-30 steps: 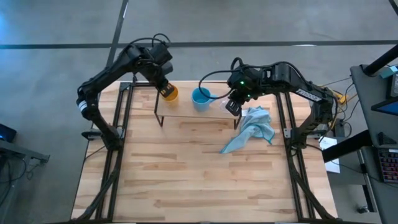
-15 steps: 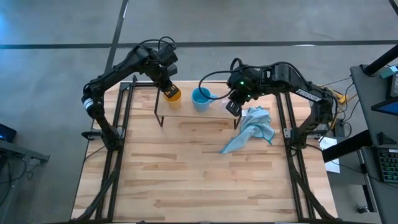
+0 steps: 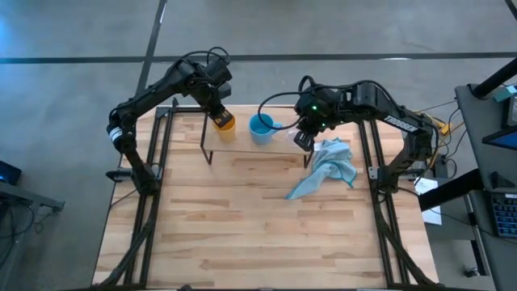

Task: Stack small to large cups/mugs on shelf
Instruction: Put the yellow cup on the shelf

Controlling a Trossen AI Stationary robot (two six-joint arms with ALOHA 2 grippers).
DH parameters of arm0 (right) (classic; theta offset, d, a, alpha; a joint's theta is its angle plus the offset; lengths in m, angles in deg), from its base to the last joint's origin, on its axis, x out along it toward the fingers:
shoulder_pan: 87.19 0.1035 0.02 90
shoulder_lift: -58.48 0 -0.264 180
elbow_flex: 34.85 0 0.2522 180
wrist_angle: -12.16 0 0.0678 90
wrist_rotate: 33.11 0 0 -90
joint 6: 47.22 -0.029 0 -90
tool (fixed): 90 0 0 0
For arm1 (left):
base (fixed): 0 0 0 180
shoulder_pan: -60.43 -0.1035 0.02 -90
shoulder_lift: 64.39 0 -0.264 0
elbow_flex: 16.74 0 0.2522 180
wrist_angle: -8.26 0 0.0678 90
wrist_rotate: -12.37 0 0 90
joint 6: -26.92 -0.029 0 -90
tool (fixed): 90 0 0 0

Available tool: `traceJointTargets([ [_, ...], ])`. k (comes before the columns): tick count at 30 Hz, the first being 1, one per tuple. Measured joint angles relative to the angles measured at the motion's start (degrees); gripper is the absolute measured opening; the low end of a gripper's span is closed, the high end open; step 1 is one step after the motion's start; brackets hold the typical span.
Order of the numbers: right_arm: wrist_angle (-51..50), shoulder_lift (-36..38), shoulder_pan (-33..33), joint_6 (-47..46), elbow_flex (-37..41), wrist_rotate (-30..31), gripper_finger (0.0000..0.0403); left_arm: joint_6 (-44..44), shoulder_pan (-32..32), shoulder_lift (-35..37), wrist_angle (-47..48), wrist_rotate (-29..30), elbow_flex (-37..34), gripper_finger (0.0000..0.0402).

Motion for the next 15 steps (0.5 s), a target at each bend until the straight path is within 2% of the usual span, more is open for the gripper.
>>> traceJointTargets([
  [5, 0.00, 0.00, 0.00, 0.41, 0.00, 0.00, 0.0054, 0.26, 0.00, 0.00, -1.85, 1.07, 0.00, 0.0059],
  [15, 0.00, 0.00, -0.04, 2.33, 0.00, 0.00, 0.0054, 0.38, 0.04, 0.82, -2.81, 1.07, 0.00, 0.0061],
])
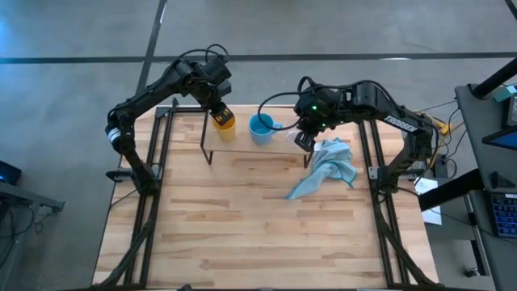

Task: Stack small to large cups/mugs on shelf
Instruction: Put the yellow cup on the shelf, then return to Home Position

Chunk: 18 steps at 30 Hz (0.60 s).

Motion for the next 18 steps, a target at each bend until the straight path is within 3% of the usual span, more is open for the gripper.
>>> traceJointTargets([
  [18, -0.16, 2.14, -0.70, 0.22, -0.02, -0.03, 0.0054, 0.27, 0.11, 10.39, -0.14, -0.26, 5.58, 0.0061],
])
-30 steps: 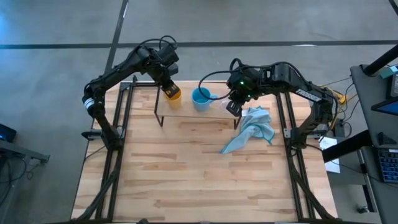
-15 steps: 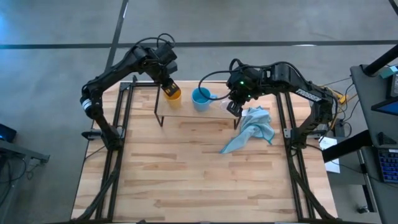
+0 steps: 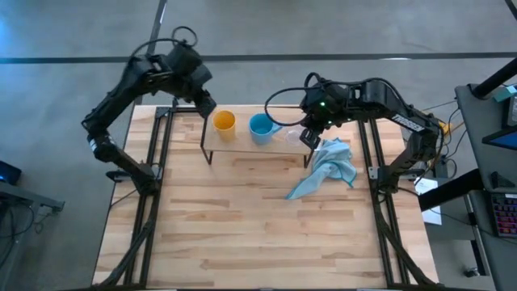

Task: Stack small to large cups/mugs on shelf
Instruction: Return to Home Position

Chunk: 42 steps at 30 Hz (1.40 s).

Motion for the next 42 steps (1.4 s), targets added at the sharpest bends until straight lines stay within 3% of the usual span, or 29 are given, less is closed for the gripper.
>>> traceJointTargets([
  [10, -0.30, 1.82, 0.02, -0.45, 0.00, -0.14, 0.0054, 14.89, 0.04, 8.98, -0.33, -0.11, 0.12, 0.0061],
  [14, -1.64, 1.83, 0.52, -0.25, 0.31, -0.13, 0.0054, 16.22, 2.17, 11.18, -2.23, 0.00, 0.02, 0.0061],
  [20, -0.72, 5.34, 3.48, -2.17, 1.56, -0.58, 0.0054, 17.26, 12.58, 14.59, -5.78, 0.81, -3.12, 0.0061],
  [26, 8.12, 12.04, 8.70, -5.16, 5.01, -0.55, 0.0054, 22.44, 24.50, 17.56, -13.74, 11.40, -9.35, 0.0061],
  [34, 20.03, 22.91, 13.14, -5.59, 18.10, 2.81, 0.0054, 27.00, 34.57, 20.80, -14.85, 18.22, -17.56, 0.0061],
  [42, 31.96, 34.77, 13.29, -8.63, 35.95, 5.99, 0.0054, 26.86, 38.57, 27.04, -27.17, 21.57, -28.22, 0.0061],
])
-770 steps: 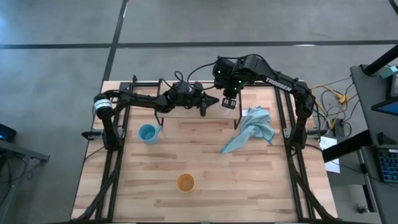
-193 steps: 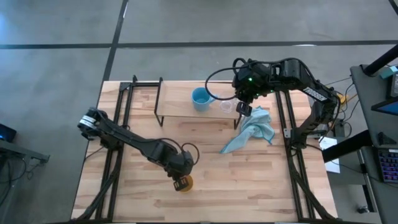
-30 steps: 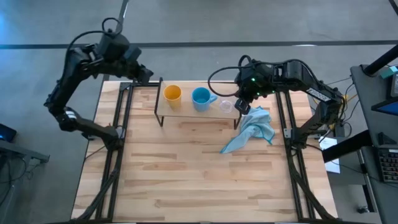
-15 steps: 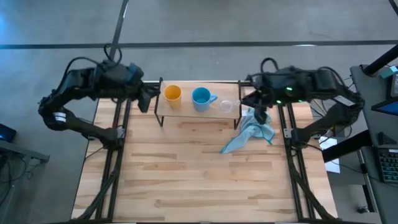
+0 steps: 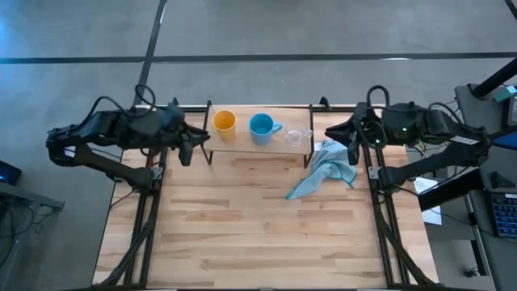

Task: Stack small to large cups/mugs on shelf
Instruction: Return to Home Position

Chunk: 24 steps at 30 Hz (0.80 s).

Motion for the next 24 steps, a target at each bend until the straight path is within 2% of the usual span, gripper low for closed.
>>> traceJointTargets([
  [6, 10.36, 8.24, 0.33, 0.27, 10.44, -1.40, 0.0054, -2.48, 1.56, 5.77, -3.00, -0.01, -7.16, 0.0061],
  [14, 16.49, 15.89, 0.48, 1.09, 22.69, -2.06, 0.0054, -9.28, 2.72, 14.59, -15.00, -0.05, -19.68, 0.0061],
  [24, 28.76, 27.87, 0.48, 5.70, 38.82, -2.06, 0.0054, -9.67, 2.69, 28.12, -21.67, 0.41, -35.63, 0.0061],
])
